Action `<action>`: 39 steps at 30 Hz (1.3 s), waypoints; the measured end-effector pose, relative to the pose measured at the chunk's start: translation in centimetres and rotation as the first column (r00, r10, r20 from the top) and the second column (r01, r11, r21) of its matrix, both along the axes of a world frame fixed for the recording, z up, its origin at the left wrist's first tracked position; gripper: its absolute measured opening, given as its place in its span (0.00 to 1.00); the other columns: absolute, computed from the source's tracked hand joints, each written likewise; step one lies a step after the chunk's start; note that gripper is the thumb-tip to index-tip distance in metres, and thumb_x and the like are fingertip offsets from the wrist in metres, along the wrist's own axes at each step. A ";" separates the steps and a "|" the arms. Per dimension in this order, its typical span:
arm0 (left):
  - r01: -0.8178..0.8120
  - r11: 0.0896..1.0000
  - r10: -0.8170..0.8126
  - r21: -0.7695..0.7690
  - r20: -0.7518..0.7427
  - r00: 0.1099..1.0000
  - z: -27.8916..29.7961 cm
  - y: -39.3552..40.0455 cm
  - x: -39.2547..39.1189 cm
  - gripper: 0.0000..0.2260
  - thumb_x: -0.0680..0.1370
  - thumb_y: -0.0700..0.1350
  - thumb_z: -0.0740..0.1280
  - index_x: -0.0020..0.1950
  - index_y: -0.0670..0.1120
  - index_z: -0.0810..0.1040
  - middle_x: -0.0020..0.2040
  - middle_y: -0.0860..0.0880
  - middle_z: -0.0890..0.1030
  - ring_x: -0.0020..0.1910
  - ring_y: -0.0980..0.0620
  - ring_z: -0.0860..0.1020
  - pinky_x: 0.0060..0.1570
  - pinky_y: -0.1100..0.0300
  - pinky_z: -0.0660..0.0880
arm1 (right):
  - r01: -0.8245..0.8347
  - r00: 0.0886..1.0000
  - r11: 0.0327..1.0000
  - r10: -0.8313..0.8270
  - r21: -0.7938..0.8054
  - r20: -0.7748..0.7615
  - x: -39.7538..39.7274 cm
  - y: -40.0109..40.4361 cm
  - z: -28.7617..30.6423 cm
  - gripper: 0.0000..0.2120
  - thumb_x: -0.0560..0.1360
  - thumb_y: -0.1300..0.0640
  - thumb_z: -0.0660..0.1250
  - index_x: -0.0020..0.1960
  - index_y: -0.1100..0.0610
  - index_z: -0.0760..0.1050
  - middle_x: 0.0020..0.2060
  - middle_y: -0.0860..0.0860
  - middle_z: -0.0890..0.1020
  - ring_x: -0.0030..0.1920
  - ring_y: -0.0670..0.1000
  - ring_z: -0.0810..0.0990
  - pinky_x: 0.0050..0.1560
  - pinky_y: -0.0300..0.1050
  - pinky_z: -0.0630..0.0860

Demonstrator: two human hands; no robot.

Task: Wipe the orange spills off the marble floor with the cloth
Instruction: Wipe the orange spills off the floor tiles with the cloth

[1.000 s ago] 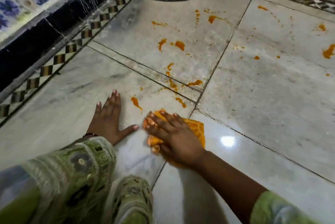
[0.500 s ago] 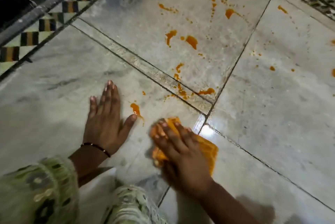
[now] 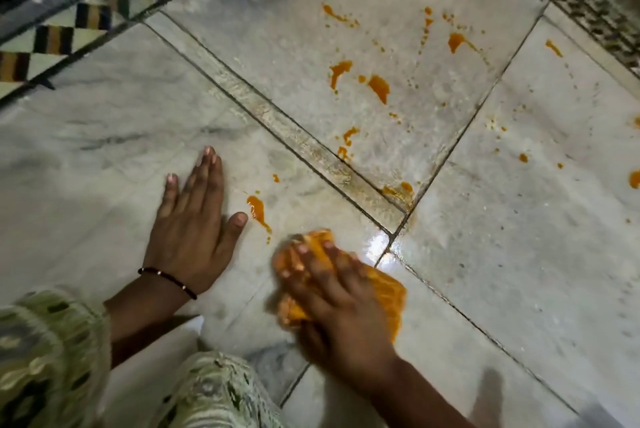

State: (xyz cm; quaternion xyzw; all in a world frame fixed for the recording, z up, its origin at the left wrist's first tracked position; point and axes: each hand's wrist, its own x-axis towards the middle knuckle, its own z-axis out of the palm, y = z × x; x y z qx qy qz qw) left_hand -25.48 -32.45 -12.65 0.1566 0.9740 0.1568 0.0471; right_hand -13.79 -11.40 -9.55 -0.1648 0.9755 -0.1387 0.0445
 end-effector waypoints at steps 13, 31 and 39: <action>-0.049 0.999 0.049 -0.014 -0.030 0.998 0.2 -0.3 0.2 0.37 0.77 0.63 0.47 0.77 0.38 0.51 0.77 0.41 0.53 0.76 0.45 0.53 0.73 0.49 0.43 | 0.155 0.988 0.987 -0.155 0.036 -0.013 -1.9 1.3 -0.2 0.31 0.72 0.50 0.61 0.75 0.44 0.60 0.77 0.48 0.53 0.77 0.55 0.50 0.72 0.57 0.54; -0.214 0.962 0.217 -0.171 0.002 0.976 0.3 -1.9 1.3 0.40 0.75 0.64 0.51 0.76 0.35 0.51 0.77 0.37 0.51 0.76 0.40 0.50 0.73 0.41 0.47 | 0.320 0.947 0.946 -0.318 0.046 -0.047 -5.9 1.7 -0.4 0.30 0.71 0.51 0.59 0.73 0.48 0.65 0.76 0.51 0.60 0.73 0.61 0.60 0.68 0.62 0.62; -0.182 0.965 0.185 -0.191 -0.003 0.983 -0.1 -2.2 1.4 0.39 0.75 0.64 0.49 0.76 0.35 0.52 0.77 0.36 0.51 0.76 0.40 0.49 0.73 0.42 0.46 | 0.005 1.000 0.997 -0.004 0.072 -0.004 -15.5 -3.0 -0.7 0.29 0.74 0.47 0.55 0.75 0.43 0.59 0.77 0.49 0.56 0.75 0.58 0.56 0.72 0.58 0.54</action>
